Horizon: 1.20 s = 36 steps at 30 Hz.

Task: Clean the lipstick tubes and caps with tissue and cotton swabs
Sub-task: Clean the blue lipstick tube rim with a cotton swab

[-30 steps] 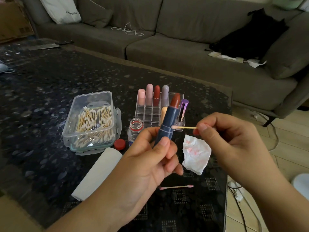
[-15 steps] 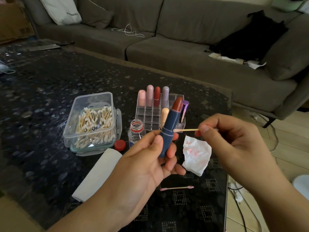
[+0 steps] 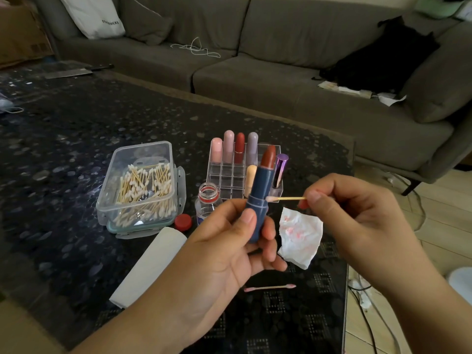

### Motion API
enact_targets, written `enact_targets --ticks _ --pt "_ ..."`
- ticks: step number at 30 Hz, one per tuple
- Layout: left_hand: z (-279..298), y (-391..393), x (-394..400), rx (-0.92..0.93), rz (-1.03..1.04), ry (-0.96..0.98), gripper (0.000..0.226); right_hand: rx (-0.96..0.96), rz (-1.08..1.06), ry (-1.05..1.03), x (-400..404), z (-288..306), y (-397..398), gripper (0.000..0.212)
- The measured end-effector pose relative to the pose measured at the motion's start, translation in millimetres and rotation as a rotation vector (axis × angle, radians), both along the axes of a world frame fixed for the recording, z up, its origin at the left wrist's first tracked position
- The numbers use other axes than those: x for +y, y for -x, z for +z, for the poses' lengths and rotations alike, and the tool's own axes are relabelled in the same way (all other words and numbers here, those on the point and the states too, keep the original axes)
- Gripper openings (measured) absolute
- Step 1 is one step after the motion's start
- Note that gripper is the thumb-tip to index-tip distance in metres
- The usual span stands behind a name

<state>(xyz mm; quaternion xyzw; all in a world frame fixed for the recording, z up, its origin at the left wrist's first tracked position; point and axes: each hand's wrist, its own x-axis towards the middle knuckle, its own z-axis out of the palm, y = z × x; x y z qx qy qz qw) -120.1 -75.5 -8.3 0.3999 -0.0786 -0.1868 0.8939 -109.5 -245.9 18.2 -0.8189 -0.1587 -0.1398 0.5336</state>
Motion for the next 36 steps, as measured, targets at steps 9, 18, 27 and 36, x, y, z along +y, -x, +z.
enact_targets --ticks 9,18,27,36 --pt "-4.5 -1.8 0.0 0.029 -0.053 0.09 0.027 -0.021 0.026 0.04 5.8 0.2 2.4 0.026" --pt "-6.3 -2.2 -0.2 -0.019 -0.078 0.059 0.017 -0.003 0.03 0.029 3.4 -0.9 -0.3 0.022" --pt "-3.0 -1.4 -0.3 0.018 -0.045 0.055 0.024 -0.008 0.047 0.005 -0.8 1.2 0.3 0.025" --pt "-7.4 -3.9 6.4 0.0 -0.194 0.173 0.03 -0.005 0.092 -0.036 -2.0 5.2 2.2 0.023"
